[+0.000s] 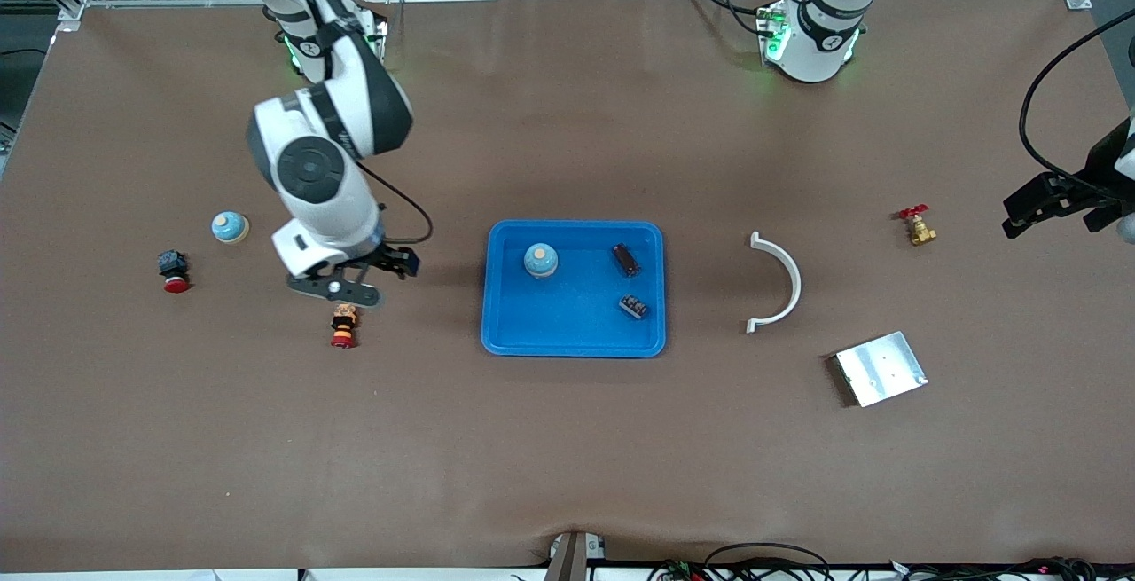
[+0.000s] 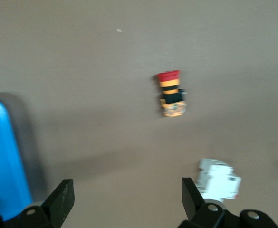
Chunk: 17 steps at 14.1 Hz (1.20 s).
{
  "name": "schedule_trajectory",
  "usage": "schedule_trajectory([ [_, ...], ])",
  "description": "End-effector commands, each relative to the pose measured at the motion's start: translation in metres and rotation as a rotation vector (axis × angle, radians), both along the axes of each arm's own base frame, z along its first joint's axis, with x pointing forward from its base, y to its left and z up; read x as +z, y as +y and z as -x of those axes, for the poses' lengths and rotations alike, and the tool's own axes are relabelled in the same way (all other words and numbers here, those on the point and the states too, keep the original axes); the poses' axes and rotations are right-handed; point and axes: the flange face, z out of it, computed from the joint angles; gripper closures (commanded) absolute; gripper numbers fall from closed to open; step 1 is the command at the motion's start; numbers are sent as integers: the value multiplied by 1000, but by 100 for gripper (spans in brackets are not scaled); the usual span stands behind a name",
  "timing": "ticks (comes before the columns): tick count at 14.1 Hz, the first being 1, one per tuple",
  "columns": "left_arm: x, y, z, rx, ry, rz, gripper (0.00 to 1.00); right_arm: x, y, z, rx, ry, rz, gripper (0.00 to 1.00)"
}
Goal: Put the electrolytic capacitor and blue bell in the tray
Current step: 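Move the right gripper to the second light-blue bell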
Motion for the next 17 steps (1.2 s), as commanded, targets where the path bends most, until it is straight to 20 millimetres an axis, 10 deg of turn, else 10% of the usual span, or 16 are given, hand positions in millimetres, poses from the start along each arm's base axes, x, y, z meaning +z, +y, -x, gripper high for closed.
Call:
schedule_trajectory([
  [1, 4, 1, -2, -33, 13, -4, 0, 16, -48, 40, 59, -29, -30, 0],
  [8, -5, -19, -11, -72, 25, -6, 0, 7, -123, 91, 132, -60, -63, 0],
  [17, 9, -8, -25, -55, -2, -6, 0, -21, -274, 129, 290, -92, -64, 0],
])
